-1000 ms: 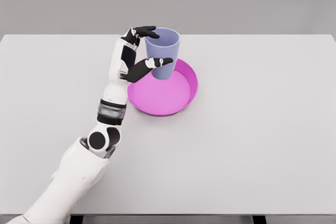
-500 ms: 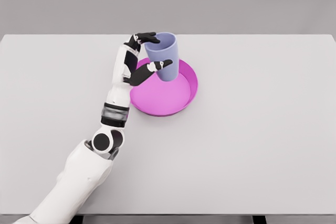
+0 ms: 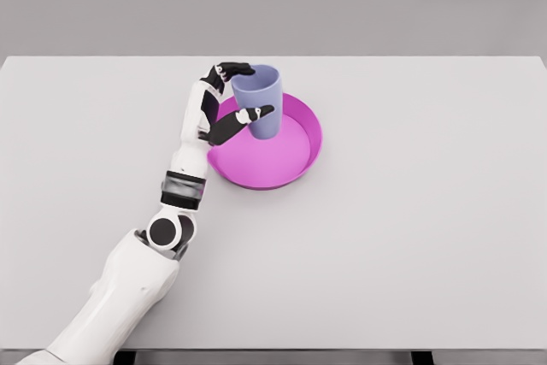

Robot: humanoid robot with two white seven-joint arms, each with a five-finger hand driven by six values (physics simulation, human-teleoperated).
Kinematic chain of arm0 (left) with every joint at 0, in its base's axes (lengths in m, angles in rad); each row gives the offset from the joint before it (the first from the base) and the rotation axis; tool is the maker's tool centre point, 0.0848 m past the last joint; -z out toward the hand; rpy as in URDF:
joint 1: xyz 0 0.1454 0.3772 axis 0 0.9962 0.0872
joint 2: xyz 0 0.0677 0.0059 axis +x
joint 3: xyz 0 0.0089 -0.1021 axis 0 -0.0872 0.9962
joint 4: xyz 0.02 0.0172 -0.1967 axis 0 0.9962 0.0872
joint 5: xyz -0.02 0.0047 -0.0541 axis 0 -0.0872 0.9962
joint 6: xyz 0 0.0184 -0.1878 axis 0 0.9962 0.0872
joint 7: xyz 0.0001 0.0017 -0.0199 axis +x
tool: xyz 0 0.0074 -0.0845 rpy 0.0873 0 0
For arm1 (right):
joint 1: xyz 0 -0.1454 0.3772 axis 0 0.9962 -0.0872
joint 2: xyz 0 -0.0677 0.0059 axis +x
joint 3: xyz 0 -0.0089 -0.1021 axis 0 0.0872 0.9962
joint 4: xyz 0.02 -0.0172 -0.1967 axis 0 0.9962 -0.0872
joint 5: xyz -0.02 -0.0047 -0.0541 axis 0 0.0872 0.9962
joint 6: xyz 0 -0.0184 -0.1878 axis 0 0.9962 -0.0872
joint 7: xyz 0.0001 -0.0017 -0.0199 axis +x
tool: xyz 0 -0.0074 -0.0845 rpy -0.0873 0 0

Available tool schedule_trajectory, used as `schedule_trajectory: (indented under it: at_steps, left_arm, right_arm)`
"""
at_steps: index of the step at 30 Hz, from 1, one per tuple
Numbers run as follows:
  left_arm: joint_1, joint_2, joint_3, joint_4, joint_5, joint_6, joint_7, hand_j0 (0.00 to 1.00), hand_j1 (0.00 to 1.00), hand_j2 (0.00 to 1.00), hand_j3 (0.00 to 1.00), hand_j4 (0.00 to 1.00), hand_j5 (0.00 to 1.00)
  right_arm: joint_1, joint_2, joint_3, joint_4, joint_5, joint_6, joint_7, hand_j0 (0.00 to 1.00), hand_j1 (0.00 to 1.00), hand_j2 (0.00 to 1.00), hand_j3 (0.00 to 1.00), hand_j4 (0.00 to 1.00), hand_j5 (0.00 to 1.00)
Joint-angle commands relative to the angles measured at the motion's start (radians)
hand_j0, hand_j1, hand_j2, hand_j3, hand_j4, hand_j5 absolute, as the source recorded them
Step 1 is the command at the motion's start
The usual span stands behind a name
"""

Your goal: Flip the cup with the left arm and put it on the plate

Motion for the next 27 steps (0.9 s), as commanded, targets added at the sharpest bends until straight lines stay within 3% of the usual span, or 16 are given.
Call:
schedule_trajectory:
  at_steps: [1,4,14,22,27]
  left_arm:
    - [0.000,0.004,0.001,-0.001,-0.003,0.000,-0.001,0.68,0.68,0.68,0.68,0.68,0.68]
    - [-0.006,0.004,0.001,-0.004,-0.003,0.000,-0.001,0.68,0.68,0.68,0.68,0.68,0.68]
    - [-0.008,0.006,0.001,-0.010,-0.003,0.000,-0.001,0.89,0.89,0.89,0.89,0.89,0.89]
    - [-0.018,0.013,0.001,-0.016,0.002,0.000,0.004,1.00,1.00,1.00,1.00,1.00,1.00]
    - [-0.014,0.093,0.036,-0.176,0.057,0.000,0.005,1.00,1.00,1.00,1.00,1.00,1.00]
  right_arm:
    - [0.000,0.000,0.000,0.000,0.000,0.000,0.000,1.00,1.00,1.00,1.00,1.00,1.00]
    - [0.000,0.000,0.000,0.000,0.000,0.000,0.000,1.00,1.00,1.00,1.00,1.00,1.00]
    - [0.000,0.000,0.000,0.000,0.000,0.000,0.000,1.00,1.00,1.00,1.00,1.00,1.00]
    - [0.000,0.000,0.000,0.000,0.000,0.000,0.000,1.00,1.00,1.00,1.00,1.00,1.00]
    - [0.000,0.000,0.000,0.000,0.000,0.000,0.000,1.00,1.00,1.00,1.00,1.00,1.00]
